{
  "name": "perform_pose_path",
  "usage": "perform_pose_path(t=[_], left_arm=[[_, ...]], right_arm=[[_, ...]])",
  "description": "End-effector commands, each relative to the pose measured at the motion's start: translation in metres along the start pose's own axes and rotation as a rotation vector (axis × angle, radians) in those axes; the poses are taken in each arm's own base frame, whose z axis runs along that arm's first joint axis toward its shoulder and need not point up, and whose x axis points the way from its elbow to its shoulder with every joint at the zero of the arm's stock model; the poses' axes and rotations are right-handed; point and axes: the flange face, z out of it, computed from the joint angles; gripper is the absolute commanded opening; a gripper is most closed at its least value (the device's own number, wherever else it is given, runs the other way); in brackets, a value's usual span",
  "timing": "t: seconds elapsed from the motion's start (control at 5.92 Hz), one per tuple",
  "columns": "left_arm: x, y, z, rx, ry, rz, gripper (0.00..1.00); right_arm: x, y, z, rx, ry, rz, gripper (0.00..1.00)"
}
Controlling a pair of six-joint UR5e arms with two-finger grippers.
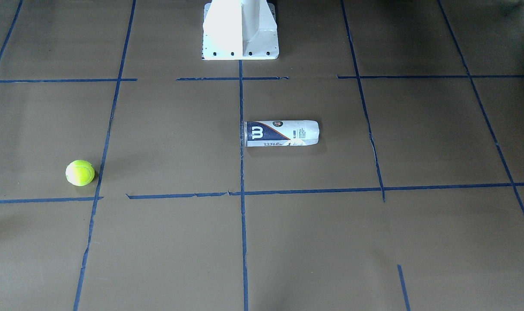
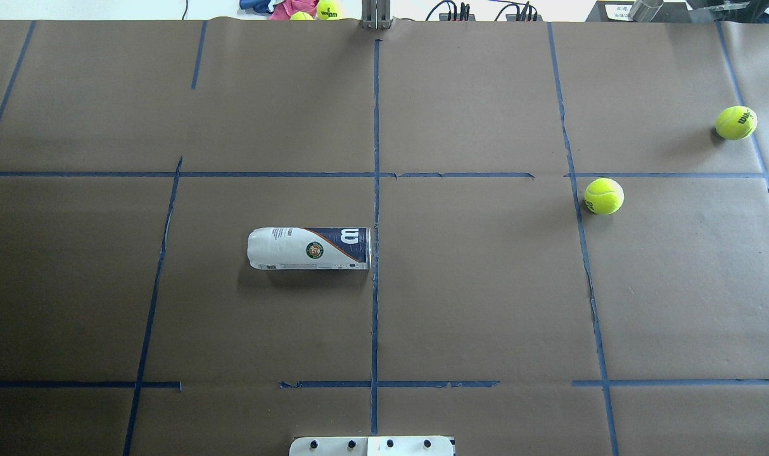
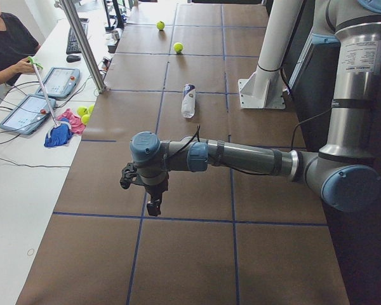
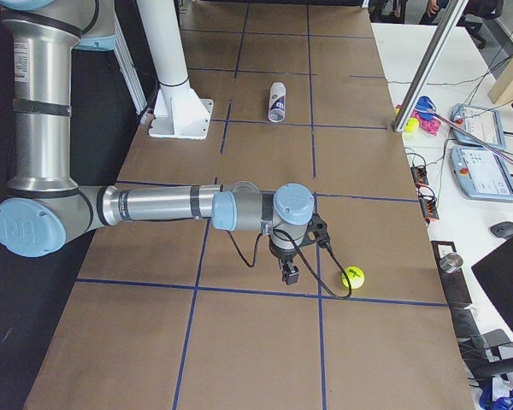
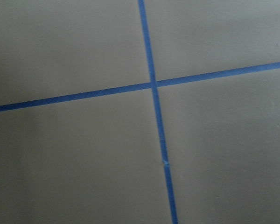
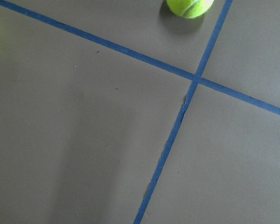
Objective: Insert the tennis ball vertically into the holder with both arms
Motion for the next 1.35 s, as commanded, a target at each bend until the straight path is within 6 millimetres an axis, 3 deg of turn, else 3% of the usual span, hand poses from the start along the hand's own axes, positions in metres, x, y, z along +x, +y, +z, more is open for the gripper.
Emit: perform_pose_path(t=[0.0, 0.51, 0.85, 1.18], left_arm=[[0.0047, 0.0031, -0.0076, 0.017, -0.005, 0.01, 1.0], [0.0054, 0.0081, -0.0062, 0.021, -0.004, 0.015, 1.0], [0.005, 0.009, -0.0067, 0.022, -0.005, 0.014, 1.0], [0.0058, 0.0089, -0.0061, 0.022, 0.009, 0.009, 1.0]], right_arm=[[0.0, -0.0002, 0.0015, -0.004, 0.007, -0.004, 1.0], [-0.0009, -0.0007, 0.0026, -0.007, 0.005, -0.003, 1.0], [0.0002, -0.0002, 0.0041, -0.007, 0.002, 0.175, 1.0], [0.0012, 0.0024, 0.0049, -0.008, 0.001, 0.178, 1.0]])
